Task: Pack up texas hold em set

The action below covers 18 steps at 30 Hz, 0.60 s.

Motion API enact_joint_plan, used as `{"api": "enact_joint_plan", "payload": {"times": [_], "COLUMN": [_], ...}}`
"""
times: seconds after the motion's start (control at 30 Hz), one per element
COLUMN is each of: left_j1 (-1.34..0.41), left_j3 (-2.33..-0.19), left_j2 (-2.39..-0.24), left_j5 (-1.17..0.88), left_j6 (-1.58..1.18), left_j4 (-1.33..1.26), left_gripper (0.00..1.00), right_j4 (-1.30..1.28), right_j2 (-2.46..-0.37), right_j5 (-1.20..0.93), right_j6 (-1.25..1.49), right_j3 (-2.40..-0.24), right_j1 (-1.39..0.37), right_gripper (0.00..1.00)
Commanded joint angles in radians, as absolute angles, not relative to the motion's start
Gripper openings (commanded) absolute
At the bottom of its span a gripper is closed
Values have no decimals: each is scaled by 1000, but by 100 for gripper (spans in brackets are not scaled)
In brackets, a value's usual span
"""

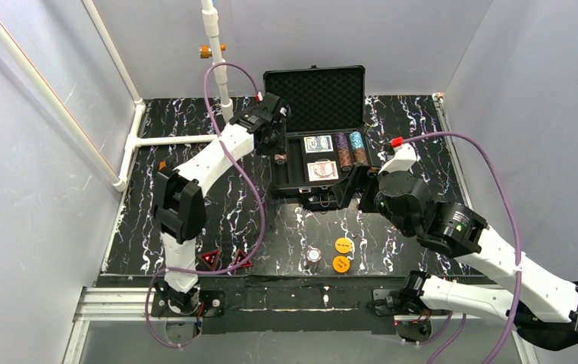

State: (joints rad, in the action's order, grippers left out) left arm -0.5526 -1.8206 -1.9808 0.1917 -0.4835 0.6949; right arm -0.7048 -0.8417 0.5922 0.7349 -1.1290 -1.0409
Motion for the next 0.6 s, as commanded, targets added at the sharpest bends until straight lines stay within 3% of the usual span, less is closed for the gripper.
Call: {"api": "enact_joint_plan", "payload": {"times": [0.0,0.57], "left_j1": [-586,-588], "left_j3": [-1695,-1718], "left_j2": [-1903,-2074], "left_j5": [215,258], "left_j6": [-502,-493], "left_j4": [652,560], "left_gripper": [38,29], "right_j4": [-673,-709], "right_j2": [-848,-840], "right_j5": [603,605], "right_j6": [743,751], "right_j3": [-1126,-1117], "right_j1": [-1040,-1040], "right_gripper": [98,98]}}
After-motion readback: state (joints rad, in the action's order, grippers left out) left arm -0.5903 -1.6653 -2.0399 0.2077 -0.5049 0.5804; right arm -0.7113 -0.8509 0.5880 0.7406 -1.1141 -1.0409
